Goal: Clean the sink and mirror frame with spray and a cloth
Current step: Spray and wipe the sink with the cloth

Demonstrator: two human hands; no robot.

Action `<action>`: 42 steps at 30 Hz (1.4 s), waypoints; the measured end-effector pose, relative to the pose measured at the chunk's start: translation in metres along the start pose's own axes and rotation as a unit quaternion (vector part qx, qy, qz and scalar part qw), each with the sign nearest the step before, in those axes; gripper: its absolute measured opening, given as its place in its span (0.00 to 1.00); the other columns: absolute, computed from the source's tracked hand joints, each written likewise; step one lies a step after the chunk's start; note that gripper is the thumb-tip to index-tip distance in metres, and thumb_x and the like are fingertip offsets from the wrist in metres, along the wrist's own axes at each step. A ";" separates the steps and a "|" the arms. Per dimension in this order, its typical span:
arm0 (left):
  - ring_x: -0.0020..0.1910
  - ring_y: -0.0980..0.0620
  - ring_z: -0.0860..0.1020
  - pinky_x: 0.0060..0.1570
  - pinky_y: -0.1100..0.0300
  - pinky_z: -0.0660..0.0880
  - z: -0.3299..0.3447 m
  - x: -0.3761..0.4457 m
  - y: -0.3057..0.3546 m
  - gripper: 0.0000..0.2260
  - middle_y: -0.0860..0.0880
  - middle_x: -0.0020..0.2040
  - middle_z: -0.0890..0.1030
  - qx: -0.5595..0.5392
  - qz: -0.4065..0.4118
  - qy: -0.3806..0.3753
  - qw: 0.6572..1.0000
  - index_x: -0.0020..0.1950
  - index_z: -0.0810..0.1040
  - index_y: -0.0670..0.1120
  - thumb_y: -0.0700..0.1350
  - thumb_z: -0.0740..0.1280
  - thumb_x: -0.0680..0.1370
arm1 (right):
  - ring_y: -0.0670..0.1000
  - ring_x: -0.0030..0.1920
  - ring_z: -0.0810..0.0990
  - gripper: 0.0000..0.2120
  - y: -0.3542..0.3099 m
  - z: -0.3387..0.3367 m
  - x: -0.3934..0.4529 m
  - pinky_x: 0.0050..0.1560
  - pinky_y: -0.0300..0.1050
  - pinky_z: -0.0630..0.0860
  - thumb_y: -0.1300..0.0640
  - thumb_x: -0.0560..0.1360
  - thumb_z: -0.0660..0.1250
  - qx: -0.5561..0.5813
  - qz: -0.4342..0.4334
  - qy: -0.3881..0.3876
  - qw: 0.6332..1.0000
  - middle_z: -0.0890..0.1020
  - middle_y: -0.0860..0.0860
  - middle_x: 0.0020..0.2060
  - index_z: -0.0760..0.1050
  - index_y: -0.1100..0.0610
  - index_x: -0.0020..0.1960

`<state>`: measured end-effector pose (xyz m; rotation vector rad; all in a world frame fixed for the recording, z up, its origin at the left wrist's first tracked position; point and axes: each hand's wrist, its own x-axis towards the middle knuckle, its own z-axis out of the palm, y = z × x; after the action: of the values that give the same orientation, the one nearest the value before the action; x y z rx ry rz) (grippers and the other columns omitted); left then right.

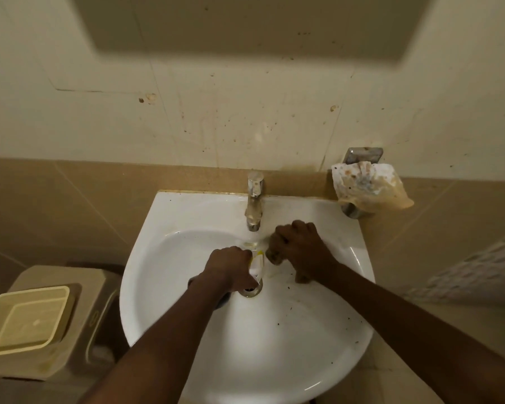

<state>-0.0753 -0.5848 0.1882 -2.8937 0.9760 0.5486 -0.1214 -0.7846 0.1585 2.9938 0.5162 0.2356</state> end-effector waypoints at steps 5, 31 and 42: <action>0.51 0.46 0.79 0.43 0.58 0.67 -0.008 0.009 0.017 0.18 0.46 0.52 0.80 -0.063 0.002 0.030 0.998 0.55 0.76 0.45 0.57 0.68 0.73 | 0.59 0.45 0.73 0.12 0.013 -0.001 -0.002 0.41 0.52 0.71 0.57 0.74 0.55 -0.078 -0.104 0.032 0.991 0.75 0.54 0.52 0.74 0.53 0.51; 0.53 0.42 0.80 0.43 0.57 0.67 0.047 -0.024 0.028 0.18 0.43 0.53 0.82 0.082 0.206 -0.102 0.970 0.59 0.75 0.44 0.50 0.68 0.73 | 0.61 0.47 0.76 0.12 -0.040 0.037 -0.029 0.48 0.55 0.73 0.56 0.70 0.68 -0.034 0.147 -0.217 0.964 0.79 0.55 0.49 0.78 0.54 0.54; 0.63 0.44 0.74 0.58 0.52 0.72 0.010 -0.065 0.003 0.27 0.47 0.65 0.75 -0.048 0.112 -0.031 0.992 0.70 0.69 0.48 0.52 0.70 0.73 | 0.59 0.62 0.71 0.26 -0.093 0.000 -0.071 0.62 0.52 0.65 0.39 0.70 0.57 0.278 0.118 -0.344 0.889 0.73 0.55 0.62 0.70 0.46 0.65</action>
<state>-0.1287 -0.5481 0.2018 -2.8471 1.3082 0.7120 -0.2176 -0.7216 0.1380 3.3248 0.1438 -1.1067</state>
